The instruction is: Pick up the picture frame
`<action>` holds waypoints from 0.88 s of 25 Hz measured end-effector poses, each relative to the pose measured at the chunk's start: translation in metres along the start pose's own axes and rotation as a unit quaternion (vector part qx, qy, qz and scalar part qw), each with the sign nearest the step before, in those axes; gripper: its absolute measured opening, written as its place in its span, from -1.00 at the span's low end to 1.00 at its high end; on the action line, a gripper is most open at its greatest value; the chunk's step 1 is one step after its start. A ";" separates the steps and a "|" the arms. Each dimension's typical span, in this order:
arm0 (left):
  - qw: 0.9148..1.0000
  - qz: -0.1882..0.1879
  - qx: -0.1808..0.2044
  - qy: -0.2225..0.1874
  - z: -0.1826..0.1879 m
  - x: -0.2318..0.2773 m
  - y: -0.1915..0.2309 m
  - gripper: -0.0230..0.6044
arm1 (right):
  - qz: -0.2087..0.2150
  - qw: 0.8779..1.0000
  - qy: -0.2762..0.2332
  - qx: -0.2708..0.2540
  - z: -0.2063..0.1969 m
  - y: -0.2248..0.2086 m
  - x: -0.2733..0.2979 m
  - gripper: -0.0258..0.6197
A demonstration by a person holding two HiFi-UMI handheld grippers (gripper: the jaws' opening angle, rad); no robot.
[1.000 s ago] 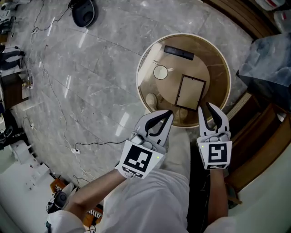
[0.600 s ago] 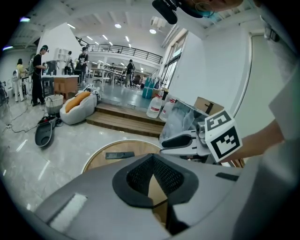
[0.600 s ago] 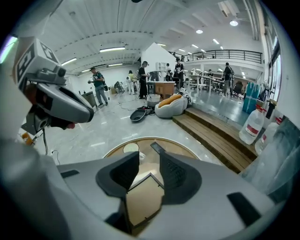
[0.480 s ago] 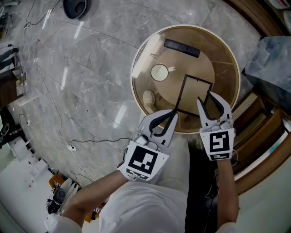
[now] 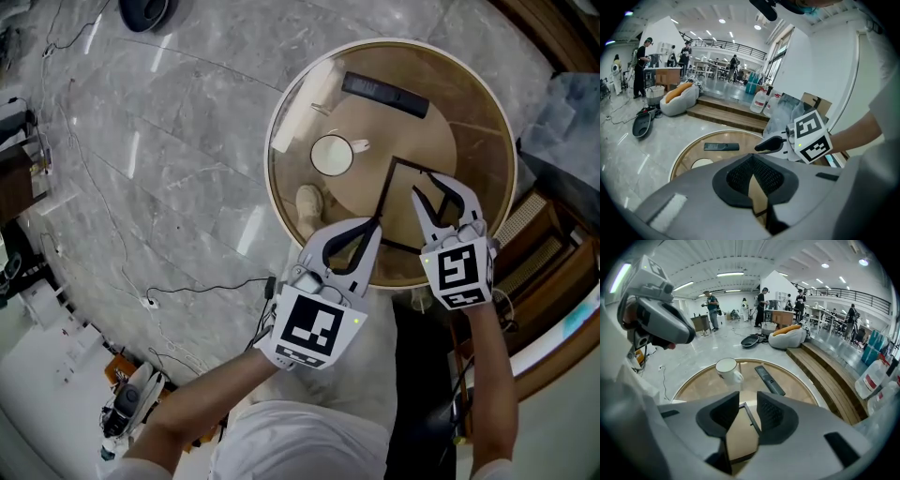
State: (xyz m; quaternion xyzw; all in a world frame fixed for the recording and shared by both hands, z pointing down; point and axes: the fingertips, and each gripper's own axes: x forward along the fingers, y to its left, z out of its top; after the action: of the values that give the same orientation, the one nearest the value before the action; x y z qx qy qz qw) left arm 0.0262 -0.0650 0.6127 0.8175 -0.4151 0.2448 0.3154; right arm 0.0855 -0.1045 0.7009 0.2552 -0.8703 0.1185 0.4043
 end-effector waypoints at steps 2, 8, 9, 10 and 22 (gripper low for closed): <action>1.000 0.004 -0.008 0.001 -0.006 0.008 0.006 -0.92 | 0.015 1.000 0.013 -0.024 -0.009 0.001 0.013 -0.60; 1.000 0.014 -0.023 0.009 -0.028 0.029 0.017 -0.92 | 0.055 0.994 0.053 -0.074 -0.039 -0.001 0.047 -0.60; 1.000 0.015 -0.023 0.011 -0.032 0.032 0.018 -0.92 | 0.061 0.993 0.059 -0.080 -0.044 -0.001 0.051 -0.60; 1.000 0.015 -0.023 0.013 -0.036 0.035 0.018 -0.92 | 0.067 0.992 0.066 -0.087 -0.050 -0.002 0.056 -0.60; 0.999 0.011 -0.031 0.025 -0.066 0.051 0.023 -0.92 | 0.126 0.976 0.122 -0.127 -0.095 -0.004 0.096 -0.60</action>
State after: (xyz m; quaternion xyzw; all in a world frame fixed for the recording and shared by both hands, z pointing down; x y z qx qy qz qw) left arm 0.0248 -0.0545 0.6987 0.7965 -0.4231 0.2559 0.3479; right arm 0.0964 -0.1017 0.8352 0.0742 -0.8476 0.0871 0.5181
